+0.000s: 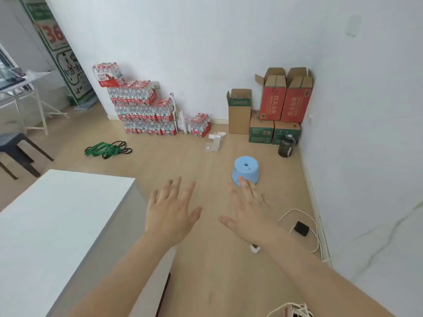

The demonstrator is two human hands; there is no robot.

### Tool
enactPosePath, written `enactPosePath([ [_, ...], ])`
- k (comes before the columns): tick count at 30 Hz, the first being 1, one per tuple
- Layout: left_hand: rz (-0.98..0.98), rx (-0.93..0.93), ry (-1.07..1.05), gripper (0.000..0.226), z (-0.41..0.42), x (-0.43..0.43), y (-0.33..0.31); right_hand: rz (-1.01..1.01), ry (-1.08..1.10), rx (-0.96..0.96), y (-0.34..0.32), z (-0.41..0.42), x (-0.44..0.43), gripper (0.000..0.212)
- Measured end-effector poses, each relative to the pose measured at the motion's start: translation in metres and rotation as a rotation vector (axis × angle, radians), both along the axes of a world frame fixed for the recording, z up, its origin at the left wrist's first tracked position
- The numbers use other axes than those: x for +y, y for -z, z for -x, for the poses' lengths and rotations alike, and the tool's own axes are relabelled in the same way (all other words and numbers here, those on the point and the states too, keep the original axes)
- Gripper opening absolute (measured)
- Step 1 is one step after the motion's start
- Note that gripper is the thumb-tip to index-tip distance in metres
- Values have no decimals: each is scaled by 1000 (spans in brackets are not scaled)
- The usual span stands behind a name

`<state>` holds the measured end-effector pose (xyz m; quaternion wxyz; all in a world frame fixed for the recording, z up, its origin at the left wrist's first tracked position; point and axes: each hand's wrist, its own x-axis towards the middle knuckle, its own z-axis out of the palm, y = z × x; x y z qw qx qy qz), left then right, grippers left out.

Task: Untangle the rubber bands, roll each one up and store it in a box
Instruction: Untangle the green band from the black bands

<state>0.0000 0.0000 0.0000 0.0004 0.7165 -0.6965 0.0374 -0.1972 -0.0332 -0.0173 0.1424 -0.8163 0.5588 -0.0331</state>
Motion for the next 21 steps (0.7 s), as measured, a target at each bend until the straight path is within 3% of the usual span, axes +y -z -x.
enactPosePath([
  [4,-141,164,-69,56,-31,-73,13,54,-142,-80,8,-25,-87,67],
  [9,45,316,-157,44,-97,-174,12,18,-205,-153,8,-80,-210,62],
  [15,135,737,-384,36,-173,-297,9,-208,-70,-410,-7,-155,-342,62],
  [19,199,1070,-664,29,-218,-364,20,-385,3,-547,-5,-210,-418,58],
  [21,218,1294,-824,25,-243,-396,34,-523,73,-719,-1,-241,-457,50],
])
